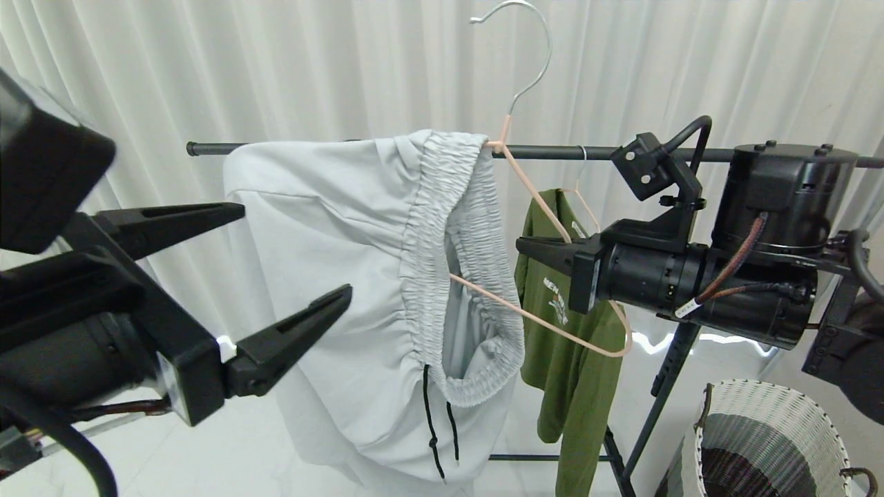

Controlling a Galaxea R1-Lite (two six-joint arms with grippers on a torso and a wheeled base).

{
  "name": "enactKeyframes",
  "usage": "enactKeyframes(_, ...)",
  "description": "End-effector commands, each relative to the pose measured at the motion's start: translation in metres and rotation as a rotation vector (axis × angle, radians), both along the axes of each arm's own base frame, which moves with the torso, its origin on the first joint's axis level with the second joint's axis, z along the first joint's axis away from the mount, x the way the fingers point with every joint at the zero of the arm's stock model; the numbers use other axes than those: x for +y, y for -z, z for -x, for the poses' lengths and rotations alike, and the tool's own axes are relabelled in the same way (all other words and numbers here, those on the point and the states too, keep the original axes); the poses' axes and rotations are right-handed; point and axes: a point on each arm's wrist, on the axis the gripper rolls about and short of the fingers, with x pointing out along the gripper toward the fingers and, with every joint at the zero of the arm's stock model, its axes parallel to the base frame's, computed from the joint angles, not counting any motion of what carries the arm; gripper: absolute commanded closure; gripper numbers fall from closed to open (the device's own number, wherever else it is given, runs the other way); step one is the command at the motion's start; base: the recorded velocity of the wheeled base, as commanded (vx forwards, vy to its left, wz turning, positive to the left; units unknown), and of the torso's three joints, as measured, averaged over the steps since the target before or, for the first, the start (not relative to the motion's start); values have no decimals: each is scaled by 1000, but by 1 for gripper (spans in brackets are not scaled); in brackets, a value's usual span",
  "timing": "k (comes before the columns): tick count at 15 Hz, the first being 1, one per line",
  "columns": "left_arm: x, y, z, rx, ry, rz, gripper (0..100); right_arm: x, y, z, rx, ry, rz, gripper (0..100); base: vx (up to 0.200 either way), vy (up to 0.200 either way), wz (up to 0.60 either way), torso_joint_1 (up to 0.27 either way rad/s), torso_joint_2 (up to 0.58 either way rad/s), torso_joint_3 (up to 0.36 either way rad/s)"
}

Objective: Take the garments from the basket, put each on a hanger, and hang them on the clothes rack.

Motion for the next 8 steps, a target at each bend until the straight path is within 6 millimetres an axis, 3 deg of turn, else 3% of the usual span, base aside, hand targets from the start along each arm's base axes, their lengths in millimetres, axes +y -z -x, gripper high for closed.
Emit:
enactKeyframes(1,22,-11,2,-80,-88,-26,0,-5,-5,4,-13,1,12,100,0,0,0,0,0,0)
enactKeyframes(4,26,-16,-6,-155,-78,-156,0,-10,-8,12,-26,-9,59,100,0,0,0,0,0,0)
enactKeyframes(8,-2,-21,-37,-190,9,-304,0,-15,-14,19,-40,-11,72,100,0,0,0,0,0,0)
